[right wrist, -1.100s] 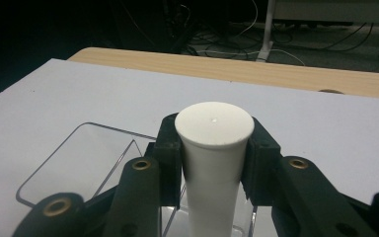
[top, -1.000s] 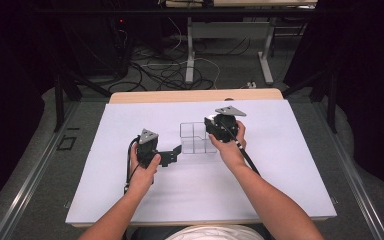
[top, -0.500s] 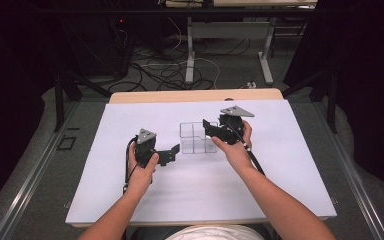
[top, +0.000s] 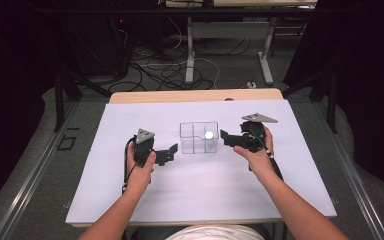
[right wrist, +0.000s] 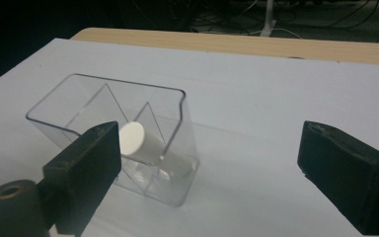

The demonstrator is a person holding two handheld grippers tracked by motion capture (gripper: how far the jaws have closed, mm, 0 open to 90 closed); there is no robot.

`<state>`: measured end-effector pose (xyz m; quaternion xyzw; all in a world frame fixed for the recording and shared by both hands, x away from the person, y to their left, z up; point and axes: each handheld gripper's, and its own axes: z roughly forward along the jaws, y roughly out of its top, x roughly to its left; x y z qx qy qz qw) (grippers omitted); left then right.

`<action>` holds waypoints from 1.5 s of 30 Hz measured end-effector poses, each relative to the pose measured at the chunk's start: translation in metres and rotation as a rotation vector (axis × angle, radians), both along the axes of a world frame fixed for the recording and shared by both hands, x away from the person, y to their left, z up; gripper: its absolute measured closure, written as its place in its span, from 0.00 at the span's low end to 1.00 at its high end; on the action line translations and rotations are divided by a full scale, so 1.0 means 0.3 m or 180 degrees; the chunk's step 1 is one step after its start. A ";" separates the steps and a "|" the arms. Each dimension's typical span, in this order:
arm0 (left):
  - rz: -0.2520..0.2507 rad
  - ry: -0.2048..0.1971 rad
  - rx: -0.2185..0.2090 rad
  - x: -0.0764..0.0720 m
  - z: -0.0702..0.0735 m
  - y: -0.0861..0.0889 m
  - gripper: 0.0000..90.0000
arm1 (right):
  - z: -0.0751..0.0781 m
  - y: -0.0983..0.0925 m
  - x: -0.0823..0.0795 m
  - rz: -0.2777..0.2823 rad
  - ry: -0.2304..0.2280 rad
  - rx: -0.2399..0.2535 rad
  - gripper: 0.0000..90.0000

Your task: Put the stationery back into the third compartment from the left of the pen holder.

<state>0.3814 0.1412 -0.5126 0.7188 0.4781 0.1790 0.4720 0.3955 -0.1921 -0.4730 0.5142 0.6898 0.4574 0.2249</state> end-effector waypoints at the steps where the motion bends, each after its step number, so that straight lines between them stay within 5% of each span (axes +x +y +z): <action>1: 0.0006 0.0002 -0.0001 0.000 0.000 0.001 0.00 | -0.004 -0.010 -0.004 -0.0020 0.0027 0.0000 0.08; 14: 0.0038 -0.0005 -0.0008 0.002 0.001 0.009 0.00 | -0.063 -0.136 -0.036 -0.0109 0.0150 -0.0141 0.00; 33: 0.0084 0.0066 0.0043 0.014 -0.004 0.035 0.00 | -0.154 -0.284 -0.011 -0.0447 0.0287 0.0077 0.00; 45: 0.0077 0.0082 0.0072 0.019 -0.013 0.033 0.00 | -0.202 -0.335 0.010 -0.0639 0.0356 0.0022 0.01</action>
